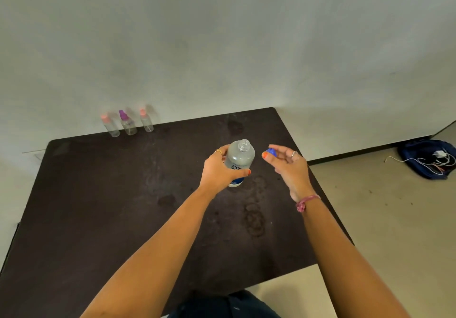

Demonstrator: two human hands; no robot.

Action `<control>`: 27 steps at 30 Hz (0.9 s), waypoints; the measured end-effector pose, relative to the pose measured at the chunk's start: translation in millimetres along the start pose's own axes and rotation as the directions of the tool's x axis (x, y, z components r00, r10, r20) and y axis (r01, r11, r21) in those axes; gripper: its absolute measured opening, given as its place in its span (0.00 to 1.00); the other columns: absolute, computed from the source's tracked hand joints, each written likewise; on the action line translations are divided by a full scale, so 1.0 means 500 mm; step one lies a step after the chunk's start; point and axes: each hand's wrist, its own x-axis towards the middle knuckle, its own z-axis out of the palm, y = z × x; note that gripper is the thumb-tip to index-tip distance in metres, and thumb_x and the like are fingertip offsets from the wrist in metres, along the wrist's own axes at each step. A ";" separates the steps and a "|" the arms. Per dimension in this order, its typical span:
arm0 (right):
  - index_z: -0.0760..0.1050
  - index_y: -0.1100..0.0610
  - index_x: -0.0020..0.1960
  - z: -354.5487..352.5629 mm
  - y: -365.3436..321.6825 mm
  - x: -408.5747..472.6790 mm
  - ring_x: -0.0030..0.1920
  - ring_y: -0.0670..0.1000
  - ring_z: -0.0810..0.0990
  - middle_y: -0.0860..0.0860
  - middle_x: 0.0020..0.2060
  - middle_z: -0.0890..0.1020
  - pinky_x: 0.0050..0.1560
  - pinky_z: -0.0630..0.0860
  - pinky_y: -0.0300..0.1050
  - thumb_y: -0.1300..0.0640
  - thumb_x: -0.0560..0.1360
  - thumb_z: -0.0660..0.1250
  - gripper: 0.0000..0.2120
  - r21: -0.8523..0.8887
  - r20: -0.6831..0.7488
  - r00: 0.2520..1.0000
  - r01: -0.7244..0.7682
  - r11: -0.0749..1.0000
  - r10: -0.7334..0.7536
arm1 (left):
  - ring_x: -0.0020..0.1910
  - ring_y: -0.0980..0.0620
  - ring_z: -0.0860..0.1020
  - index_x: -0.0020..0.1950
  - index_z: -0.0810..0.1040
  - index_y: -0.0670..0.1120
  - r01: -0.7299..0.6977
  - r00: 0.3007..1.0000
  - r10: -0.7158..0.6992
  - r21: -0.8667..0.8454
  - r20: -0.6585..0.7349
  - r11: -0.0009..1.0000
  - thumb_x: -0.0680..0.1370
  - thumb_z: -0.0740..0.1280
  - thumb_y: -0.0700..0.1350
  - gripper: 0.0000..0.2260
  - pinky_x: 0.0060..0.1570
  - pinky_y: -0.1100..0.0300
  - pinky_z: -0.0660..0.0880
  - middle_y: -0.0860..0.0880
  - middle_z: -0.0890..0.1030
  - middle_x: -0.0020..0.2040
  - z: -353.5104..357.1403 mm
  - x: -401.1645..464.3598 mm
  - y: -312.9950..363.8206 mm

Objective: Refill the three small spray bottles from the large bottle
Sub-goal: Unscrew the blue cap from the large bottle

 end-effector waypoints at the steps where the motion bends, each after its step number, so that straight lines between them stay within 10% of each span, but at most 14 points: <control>1: 0.80 0.52 0.56 -0.003 0.022 0.000 0.48 0.41 0.83 0.45 0.47 0.84 0.44 0.78 0.34 0.55 0.70 0.76 0.16 -0.006 -0.011 1.000 -0.021 1.000 0.021 | 0.60 0.54 0.74 0.70 0.70 0.51 0.018 1.000 -0.018 -0.005 0.003 1.000 0.65 0.81 0.47 0.36 0.57 0.61 0.72 0.54 0.76 0.60 0.012 0.003 -0.007; 6: 0.79 0.54 0.56 -0.015 0.120 -0.005 0.47 0.42 0.82 0.47 0.48 0.84 0.42 0.76 0.29 0.57 0.69 0.77 0.17 -0.112 -0.034 0.995 -0.096 0.989 0.093 | 0.58 0.56 0.72 0.70 0.70 0.49 0.065 0.998 -0.065 -0.005 0.010 0.998 0.66 0.81 0.44 0.35 0.61 0.59 0.72 0.52 0.76 0.62 0.060 0.010 -0.032; 14: 0.79 0.56 0.56 -0.022 0.247 -0.019 0.49 0.46 0.81 0.51 0.51 0.82 0.45 0.76 0.28 0.61 0.71 0.75 0.14 -0.330 0.019 0.992 -0.112 0.937 0.125 | 0.57 0.55 0.72 0.69 0.70 0.48 0.141 0.990 -0.141 -0.060 0.008 0.988 0.66 0.79 0.37 0.34 0.34 0.79 0.71 0.53 0.74 0.58 0.095 0.027 -0.068; 20: 0.78 0.54 0.61 -0.013 0.285 -0.013 0.56 0.44 0.77 0.48 0.56 0.80 0.58 0.72 0.37 0.59 0.73 0.73 0.17 -0.517 0.160 0.978 -0.035 0.855 0.137 | 0.59 0.54 0.72 0.70 0.69 0.48 0.187 0.982 -0.186 -0.046 0.015 0.981 0.66 0.80 0.38 0.36 0.54 0.63 0.71 0.54 0.74 0.58 0.108 0.047 -0.095; 27: 0.77 0.55 0.63 -0.001 0.290 0.004 0.57 0.45 0.76 0.49 0.58 0.80 0.58 0.68 0.34 0.59 0.73 0.72 0.18 -0.588 0.179 0.968 -0.037 0.808 0.175 | 0.60 0.54 0.72 0.71 0.68 0.48 0.229 0.973 -0.229 -0.067 0.006 0.971 0.67 0.80 0.39 0.36 0.54 0.64 0.70 0.51 0.75 0.63 0.117 0.059 -0.119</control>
